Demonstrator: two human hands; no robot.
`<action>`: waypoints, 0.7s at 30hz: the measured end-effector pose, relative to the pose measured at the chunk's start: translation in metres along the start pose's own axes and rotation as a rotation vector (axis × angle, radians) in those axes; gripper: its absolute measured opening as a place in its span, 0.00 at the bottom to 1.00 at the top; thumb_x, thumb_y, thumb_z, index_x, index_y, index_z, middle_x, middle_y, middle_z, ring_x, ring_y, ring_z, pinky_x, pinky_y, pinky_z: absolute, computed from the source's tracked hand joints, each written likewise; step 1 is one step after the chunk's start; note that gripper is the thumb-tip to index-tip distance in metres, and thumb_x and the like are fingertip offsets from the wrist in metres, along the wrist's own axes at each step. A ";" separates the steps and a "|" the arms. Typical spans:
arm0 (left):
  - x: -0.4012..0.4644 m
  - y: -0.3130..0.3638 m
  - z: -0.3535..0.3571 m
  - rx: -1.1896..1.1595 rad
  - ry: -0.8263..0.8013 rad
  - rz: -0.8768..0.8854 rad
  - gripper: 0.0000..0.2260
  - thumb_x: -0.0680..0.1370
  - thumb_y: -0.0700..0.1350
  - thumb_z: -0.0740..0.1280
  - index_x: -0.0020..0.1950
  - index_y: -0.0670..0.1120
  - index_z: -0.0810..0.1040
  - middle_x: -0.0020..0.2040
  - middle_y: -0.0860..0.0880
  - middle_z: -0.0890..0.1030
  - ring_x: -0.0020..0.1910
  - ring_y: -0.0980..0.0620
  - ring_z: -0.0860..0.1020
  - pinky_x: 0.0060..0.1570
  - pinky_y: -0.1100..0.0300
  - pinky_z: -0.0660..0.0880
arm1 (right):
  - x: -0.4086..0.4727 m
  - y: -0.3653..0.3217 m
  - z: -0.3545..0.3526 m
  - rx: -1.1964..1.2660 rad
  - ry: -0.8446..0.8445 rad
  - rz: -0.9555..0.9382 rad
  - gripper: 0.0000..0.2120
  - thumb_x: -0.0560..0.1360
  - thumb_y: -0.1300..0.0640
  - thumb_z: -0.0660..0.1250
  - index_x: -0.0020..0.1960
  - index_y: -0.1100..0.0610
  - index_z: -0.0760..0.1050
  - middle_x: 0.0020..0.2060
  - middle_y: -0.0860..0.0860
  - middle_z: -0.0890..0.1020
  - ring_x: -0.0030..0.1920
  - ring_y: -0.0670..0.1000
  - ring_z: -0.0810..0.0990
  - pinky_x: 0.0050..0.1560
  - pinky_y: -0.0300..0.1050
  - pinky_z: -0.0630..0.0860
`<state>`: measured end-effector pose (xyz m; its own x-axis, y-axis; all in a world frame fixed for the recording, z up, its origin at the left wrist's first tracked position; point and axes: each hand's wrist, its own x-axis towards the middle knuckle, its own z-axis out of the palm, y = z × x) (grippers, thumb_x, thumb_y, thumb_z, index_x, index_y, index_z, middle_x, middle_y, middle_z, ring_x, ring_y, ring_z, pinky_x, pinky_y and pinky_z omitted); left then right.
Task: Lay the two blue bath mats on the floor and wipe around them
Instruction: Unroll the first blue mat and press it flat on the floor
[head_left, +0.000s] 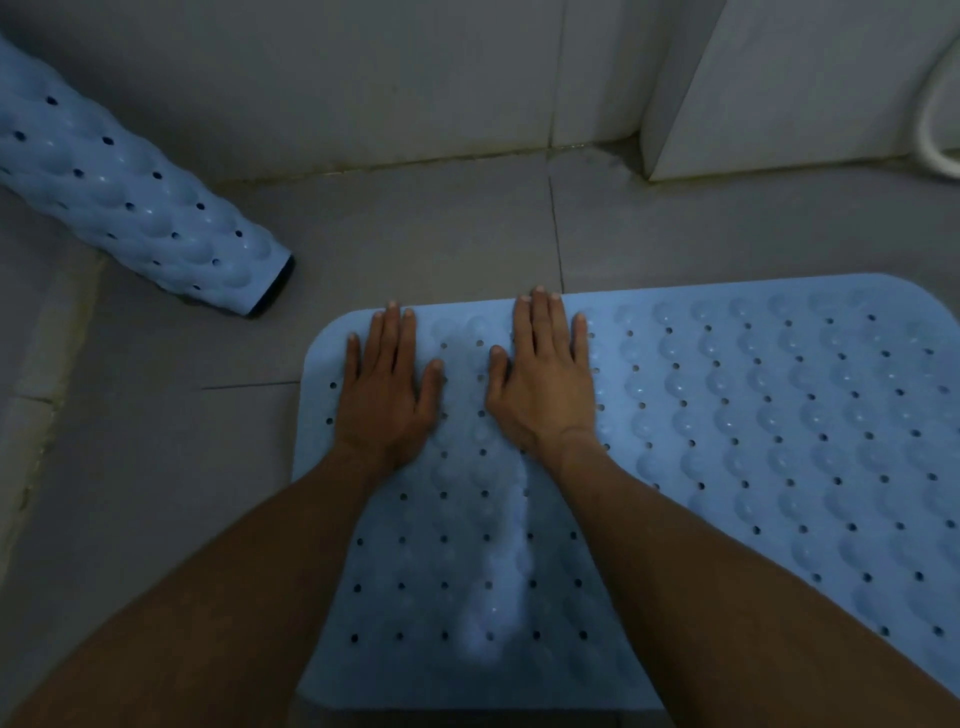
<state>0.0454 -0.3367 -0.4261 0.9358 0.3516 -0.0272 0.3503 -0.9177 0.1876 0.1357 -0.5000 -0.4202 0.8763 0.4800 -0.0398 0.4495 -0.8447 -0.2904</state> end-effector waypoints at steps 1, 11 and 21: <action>0.000 -0.001 0.001 0.006 0.009 0.002 0.30 0.82 0.59 0.43 0.80 0.45 0.47 0.80 0.46 0.48 0.79 0.51 0.45 0.77 0.47 0.43 | 0.000 0.000 0.001 0.009 0.012 -0.007 0.32 0.82 0.44 0.45 0.80 0.60 0.47 0.80 0.57 0.50 0.80 0.54 0.45 0.79 0.58 0.42; 0.006 0.022 -0.030 0.199 -0.244 -0.122 0.29 0.83 0.57 0.42 0.79 0.43 0.41 0.80 0.44 0.43 0.79 0.48 0.42 0.76 0.49 0.38 | 0.010 0.030 -0.050 0.249 -0.342 -0.101 0.31 0.83 0.46 0.45 0.81 0.60 0.42 0.80 0.55 0.40 0.79 0.53 0.36 0.78 0.54 0.35; -0.001 0.239 0.001 -0.001 -0.135 -0.048 0.30 0.83 0.57 0.45 0.79 0.40 0.45 0.80 0.42 0.44 0.79 0.46 0.43 0.76 0.50 0.38 | -0.039 0.216 -0.106 0.011 -0.119 -0.087 0.28 0.84 0.48 0.44 0.81 0.57 0.46 0.80 0.55 0.43 0.80 0.54 0.38 0.78 0.53 0.34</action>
<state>0.1284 -0.5560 -0.3819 0.9151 0.3667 -0.1680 0.3945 -0.9003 0.1838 0.2165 -0.7262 -0.3797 0.8073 0.5764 -0.1266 0.5203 -0.7964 -0.3082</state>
